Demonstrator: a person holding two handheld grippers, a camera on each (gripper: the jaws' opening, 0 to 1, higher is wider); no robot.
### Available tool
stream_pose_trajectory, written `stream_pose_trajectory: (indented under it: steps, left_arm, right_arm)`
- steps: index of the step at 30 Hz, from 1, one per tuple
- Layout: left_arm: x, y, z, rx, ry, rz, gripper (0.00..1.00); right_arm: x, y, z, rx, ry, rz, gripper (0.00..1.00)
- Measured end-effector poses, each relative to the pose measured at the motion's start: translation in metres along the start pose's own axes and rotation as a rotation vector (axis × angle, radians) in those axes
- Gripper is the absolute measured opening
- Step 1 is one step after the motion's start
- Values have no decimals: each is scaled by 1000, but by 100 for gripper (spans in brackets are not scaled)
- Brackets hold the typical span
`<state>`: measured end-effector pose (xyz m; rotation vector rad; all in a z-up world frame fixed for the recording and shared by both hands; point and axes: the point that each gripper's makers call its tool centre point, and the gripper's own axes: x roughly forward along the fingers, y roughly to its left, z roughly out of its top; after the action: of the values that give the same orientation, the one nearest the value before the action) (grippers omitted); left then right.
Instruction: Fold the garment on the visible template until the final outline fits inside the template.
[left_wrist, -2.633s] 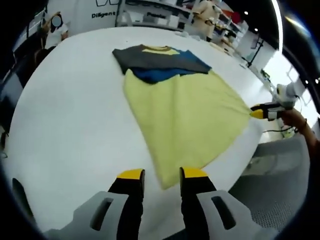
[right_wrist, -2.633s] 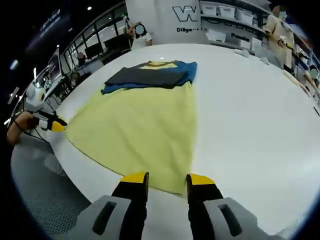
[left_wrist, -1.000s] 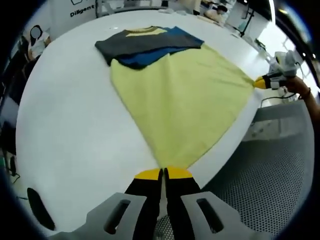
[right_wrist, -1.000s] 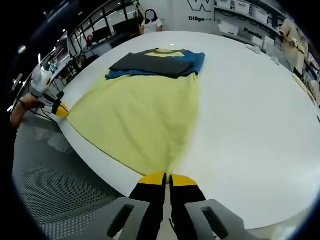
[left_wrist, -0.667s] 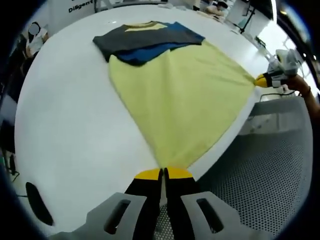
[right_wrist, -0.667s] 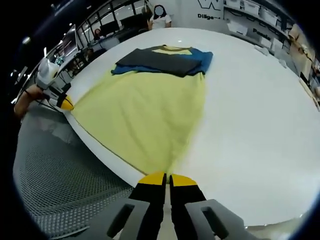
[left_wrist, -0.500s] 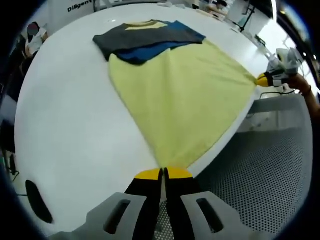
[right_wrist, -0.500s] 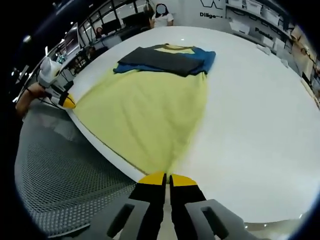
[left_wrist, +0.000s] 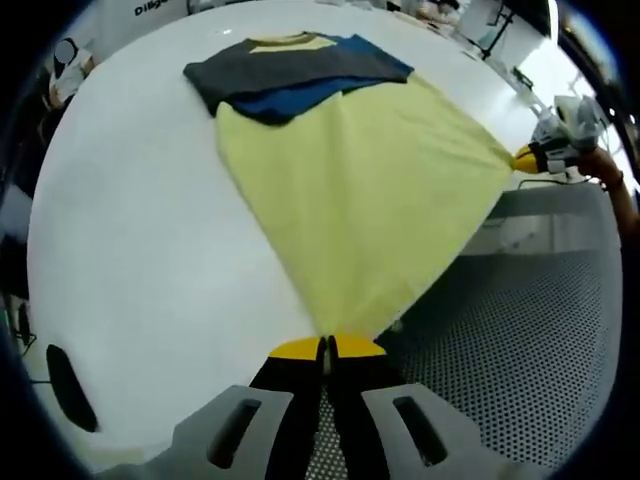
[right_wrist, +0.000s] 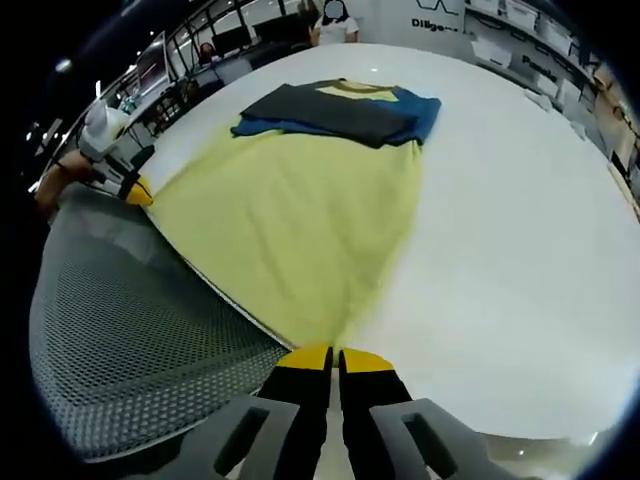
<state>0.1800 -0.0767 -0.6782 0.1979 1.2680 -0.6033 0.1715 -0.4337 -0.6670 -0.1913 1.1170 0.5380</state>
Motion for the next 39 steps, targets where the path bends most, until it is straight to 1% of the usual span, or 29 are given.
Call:
stream_pose_trajectory:
  steps: [3,6,9,13,16,18,20,21,27,30,34,37,39]
  left_arm:
    - [1,-1,-3,-18,6,-2,0]
    - [1,-2,-4,-14,8,3,0]
    - [1,-2,-4,-24,7,2,0]
    - [-2,-2,-1,-21,-2,6,0]
    - [-5,-1,2,-25,-10,7,0]
    - [-7,2,9,-12,-50,22,0]
    - [-10,3,14,-17,-68,22,0]
    - [-11,4,18,-16,-88,30,0]
    - [-23,8,35,-22,-151,45,0]
    - [-29,10,43,-30,-183,51,0]
    - [-37,14,56,-35,-219,68,0]
    - [-46,19,69,-38,-259,92,0]
    - [-51,21,76,-33,-275,103,0]
  right_arm:
    - [-1,2,-2,-3,14,4,0]
    - [-2,3,-2,-16,23,5,0]
    - [-3,3,-1,-8,28,6,0]
    - [-4,3,0,-3,33,9,0]
    - [-8,3,6,-2,26,7,0]
    - [-11,2,11,-10,9,4,0]
    - [-14,0,17,-27,-4,-5,0]
    - [-15,-1,20,-30,-10,-6,0]
    - [-20,-4,34,-50,-44,-20,0]
    - [-25,-5,46,-81,-69,-37,0]
    - [-32,-8,64,-92,-110,-54,0]
    - [-37,-12,79,-105,-138,-73,0]
    - [-39,-14,86,-105,-152,-80,0]
